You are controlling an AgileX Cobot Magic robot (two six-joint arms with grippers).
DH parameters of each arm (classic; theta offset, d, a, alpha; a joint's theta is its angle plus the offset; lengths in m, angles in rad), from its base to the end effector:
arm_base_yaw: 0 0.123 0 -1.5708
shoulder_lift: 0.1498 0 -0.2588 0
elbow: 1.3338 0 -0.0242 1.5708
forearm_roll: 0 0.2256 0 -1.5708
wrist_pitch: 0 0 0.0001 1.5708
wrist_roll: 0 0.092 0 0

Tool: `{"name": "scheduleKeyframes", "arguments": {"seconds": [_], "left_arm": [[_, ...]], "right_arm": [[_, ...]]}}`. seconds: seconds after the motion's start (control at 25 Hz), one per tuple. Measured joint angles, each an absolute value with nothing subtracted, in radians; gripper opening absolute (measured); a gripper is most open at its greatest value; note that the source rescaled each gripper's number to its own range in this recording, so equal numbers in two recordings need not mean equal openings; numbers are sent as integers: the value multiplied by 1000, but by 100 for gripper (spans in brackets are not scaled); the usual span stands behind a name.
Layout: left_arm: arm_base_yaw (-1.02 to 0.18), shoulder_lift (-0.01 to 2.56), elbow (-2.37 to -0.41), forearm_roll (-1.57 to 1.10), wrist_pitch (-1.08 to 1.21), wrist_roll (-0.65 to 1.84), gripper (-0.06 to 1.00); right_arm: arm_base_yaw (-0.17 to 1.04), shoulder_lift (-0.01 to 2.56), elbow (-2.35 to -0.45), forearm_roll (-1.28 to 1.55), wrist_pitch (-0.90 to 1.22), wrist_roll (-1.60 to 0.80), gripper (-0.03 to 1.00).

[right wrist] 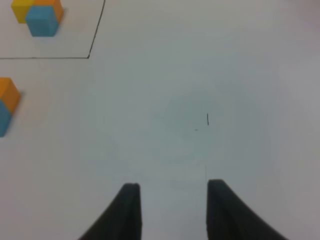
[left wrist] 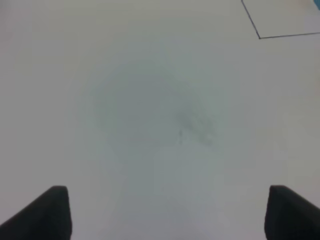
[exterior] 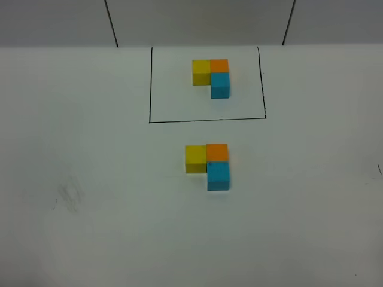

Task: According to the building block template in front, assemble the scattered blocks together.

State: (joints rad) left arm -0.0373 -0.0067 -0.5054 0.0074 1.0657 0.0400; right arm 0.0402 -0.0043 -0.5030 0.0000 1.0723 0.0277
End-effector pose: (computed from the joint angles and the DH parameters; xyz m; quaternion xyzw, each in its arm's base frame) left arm -0.0014 0.0006 0.2657 0.0327 0.8507 0.0044 0.5245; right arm -0.0011 0.0000 0.2645 -0.0053 0.8543 0.0176 0.5194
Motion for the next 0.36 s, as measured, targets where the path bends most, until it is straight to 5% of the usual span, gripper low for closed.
{"name": "scheduleKeyframes", "arguments": {"seconds": [0.36], "left_arm": [[-30,-7,-505,7,1066,40,66]], "right_arm": [[40,-4,-503,0,1072,28,11]]}}
